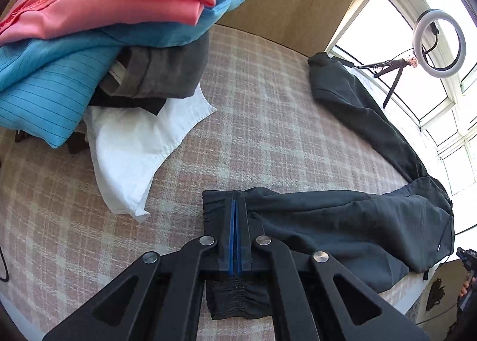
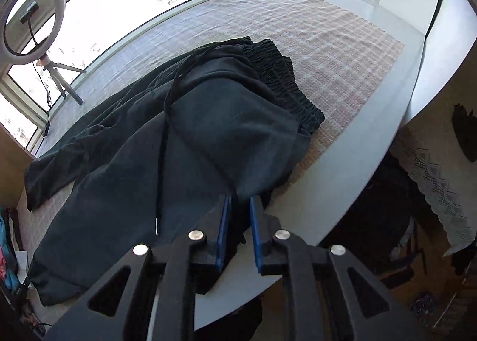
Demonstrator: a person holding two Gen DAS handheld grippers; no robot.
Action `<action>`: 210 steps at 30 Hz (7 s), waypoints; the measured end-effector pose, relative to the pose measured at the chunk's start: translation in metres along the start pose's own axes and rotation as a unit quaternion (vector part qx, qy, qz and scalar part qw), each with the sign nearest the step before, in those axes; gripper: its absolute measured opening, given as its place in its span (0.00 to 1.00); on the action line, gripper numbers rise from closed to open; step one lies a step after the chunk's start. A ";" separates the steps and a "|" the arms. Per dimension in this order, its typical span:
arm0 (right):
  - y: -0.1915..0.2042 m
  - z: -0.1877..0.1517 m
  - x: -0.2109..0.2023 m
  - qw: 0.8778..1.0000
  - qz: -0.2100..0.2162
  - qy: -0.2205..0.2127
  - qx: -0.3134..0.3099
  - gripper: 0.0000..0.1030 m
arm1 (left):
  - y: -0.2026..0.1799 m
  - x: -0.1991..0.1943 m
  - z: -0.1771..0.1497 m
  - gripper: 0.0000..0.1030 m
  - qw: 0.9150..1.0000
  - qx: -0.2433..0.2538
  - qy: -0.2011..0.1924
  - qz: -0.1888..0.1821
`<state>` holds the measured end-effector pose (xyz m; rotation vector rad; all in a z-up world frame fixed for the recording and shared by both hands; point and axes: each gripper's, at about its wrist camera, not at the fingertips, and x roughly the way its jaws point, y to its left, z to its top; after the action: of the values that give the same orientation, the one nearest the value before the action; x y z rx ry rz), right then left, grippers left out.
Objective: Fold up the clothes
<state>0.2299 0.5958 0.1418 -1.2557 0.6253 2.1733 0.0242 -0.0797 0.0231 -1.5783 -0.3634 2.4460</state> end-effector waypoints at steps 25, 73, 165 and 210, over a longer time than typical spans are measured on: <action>0.225 0.089 0.203 0.963 0.080 0.133 -0.221 0.08 | 0.000 0.008 0.016 0.00 0.998 -0.029 -0.009 0.049; 0.306 0.122 0.091 0.837 0.060 0.009 -0.543 0.40 | -0.241 0.111 0.128 0.09 0.975 0.123 0.088 -0.161; 0.361 0.161 0.204 0.775 0.188 0.111 -0.593 0.02 | -0.132 -0.015 0.259 0.06 0.968 0.217 -0.063 0.110; 0.157 -0.038 0.088 0.858 0.081 0.048 -0.505 0.02 | -0.057 0.008 -0.029 0.12 0.987 0.150 0.051 -0.002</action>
<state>0.1132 0.4750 0.0662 -1.8481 -0.5204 2.6802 0.0494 -0.0208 0.0227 -1.5579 0.0208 2.2753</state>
